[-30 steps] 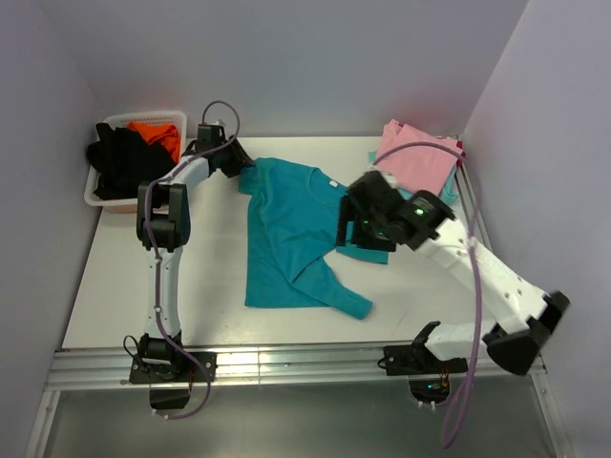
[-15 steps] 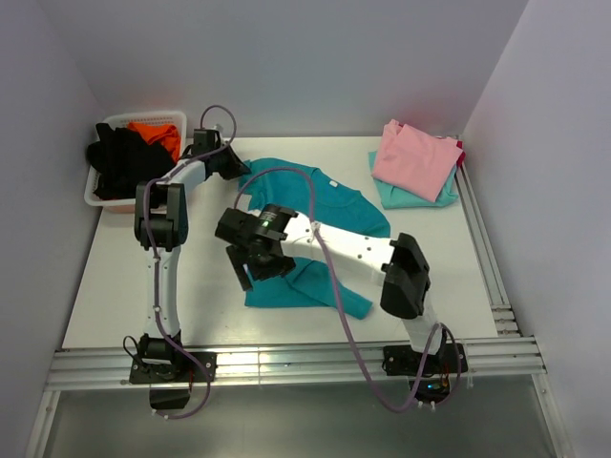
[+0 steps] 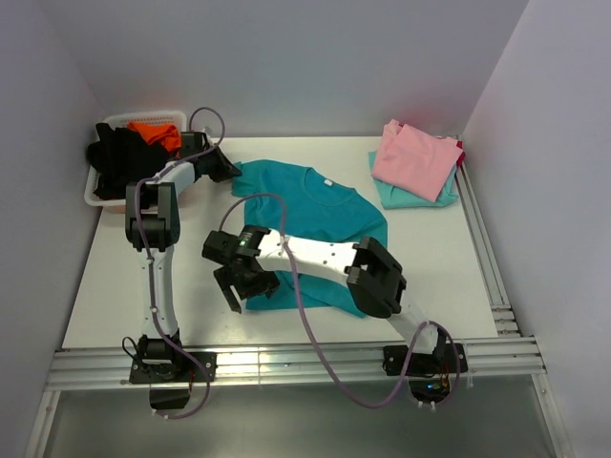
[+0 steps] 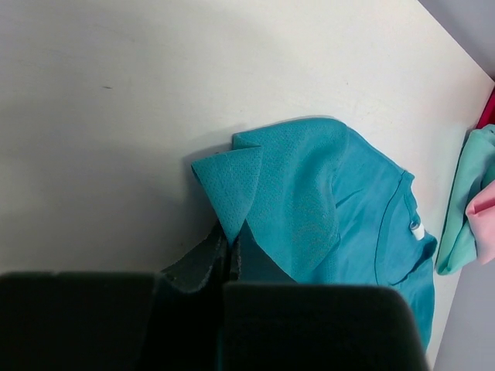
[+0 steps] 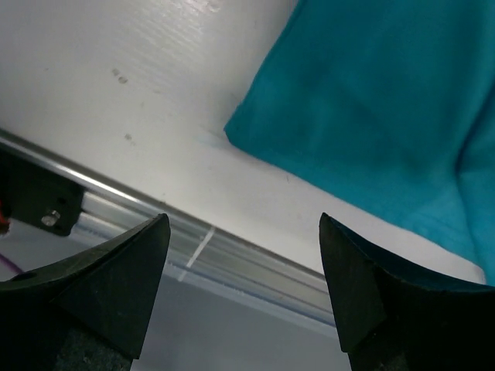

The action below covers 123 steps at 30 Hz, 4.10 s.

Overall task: Fold and stack the t-shirts
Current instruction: Flatten the tshirt out

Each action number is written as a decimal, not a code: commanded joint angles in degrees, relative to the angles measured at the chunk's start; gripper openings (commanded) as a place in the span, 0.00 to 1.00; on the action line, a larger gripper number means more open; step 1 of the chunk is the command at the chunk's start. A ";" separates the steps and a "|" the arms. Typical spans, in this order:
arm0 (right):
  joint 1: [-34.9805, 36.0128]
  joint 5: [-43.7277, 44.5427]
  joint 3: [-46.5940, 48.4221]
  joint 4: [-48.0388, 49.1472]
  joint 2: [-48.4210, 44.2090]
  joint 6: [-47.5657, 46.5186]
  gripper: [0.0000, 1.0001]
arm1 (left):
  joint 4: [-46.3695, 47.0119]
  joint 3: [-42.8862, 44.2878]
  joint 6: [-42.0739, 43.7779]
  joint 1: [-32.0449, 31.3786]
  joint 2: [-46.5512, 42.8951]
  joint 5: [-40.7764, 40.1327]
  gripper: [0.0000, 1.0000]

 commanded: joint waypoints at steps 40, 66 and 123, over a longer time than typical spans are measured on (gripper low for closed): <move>-0.60 2.29 5.30 3.83 9.61 6.66 0.83 | -1.84 -5.23 3.09 3.73 -6.04 3.95 0.00; -0.33 8.60 -12.37 5.51 -0.92 9.04 0.00 | -3.41 -6.46 2.30 3.65 -12.70 0.80 0.00; -55.88 11.79 20.70 10.25 -35.17 -12.15 0.00 | -22.57 13.18 2.65 -5.14 -49.88 -31.37 0.00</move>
